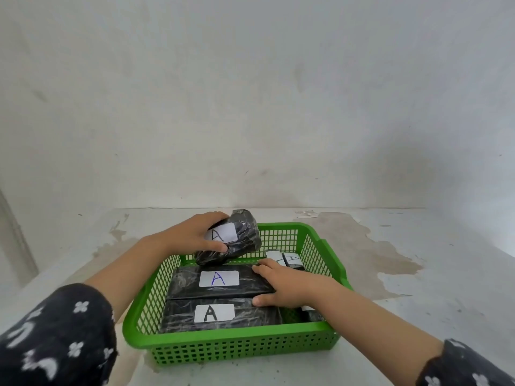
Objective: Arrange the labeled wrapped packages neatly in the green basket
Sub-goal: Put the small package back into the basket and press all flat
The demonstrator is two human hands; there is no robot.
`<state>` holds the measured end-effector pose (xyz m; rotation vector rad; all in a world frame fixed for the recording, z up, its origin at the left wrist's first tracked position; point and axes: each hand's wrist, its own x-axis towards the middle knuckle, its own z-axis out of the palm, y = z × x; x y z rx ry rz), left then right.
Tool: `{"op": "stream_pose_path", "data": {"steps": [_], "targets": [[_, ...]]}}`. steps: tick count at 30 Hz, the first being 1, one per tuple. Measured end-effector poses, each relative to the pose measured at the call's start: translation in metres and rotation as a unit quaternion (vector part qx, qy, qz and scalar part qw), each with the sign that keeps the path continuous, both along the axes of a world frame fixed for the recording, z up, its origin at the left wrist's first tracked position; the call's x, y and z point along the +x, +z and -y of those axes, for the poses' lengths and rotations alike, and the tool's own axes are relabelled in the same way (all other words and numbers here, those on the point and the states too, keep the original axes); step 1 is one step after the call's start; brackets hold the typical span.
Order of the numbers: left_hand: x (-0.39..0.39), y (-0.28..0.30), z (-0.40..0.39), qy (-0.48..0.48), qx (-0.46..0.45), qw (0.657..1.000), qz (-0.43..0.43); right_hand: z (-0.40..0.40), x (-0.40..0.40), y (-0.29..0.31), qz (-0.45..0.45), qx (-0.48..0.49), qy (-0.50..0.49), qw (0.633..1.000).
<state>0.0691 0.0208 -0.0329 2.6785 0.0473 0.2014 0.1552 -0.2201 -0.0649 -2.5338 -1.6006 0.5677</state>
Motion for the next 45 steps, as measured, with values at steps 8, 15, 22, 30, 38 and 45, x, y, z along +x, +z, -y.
{"op": "stream_pose_path", "data": {"steps": [8, 15, 22, 30, 38, 45], "targets": [[0.016, 0.002, -0.006, 0.01, 0.05, 0.992, -0.116, 0.001, -0.003, 0.002, -0.007, -0.006, -0.004, 1.0], [0.012, 0.005, -0.01, 0.009, 0.019, 0.992, -0.125, 0.002, -0.003, 0.002, -0.013, -0.001, -0.006, 1.0], [0.022, 0.021, 0.031, -0.138, 0.148, 0.978, -0.058, 0.002, -0.003, 0.002, -0.006, 0.001, -0.003, 1.0], [0.031, -0.002, 0.032, -0.131, 0.203, 0.963, -0.117, 0.003, -0.001, 0.001, -0.011, -0.003, -0.001, 1.0], [0.004, -0.017, 0.005, -0.111, 0.152, 0.967, -0.171, 0.004, -0.001, 0.002, -0.014, -0.007, -0.001, 1.0], [-0.02, -0.01, 0.012, 0.003, 0.257, 0.915, -0.312, 0.007, 0.0, 0.002, 0.008, -0.03, 0.008, 0.999]]}}
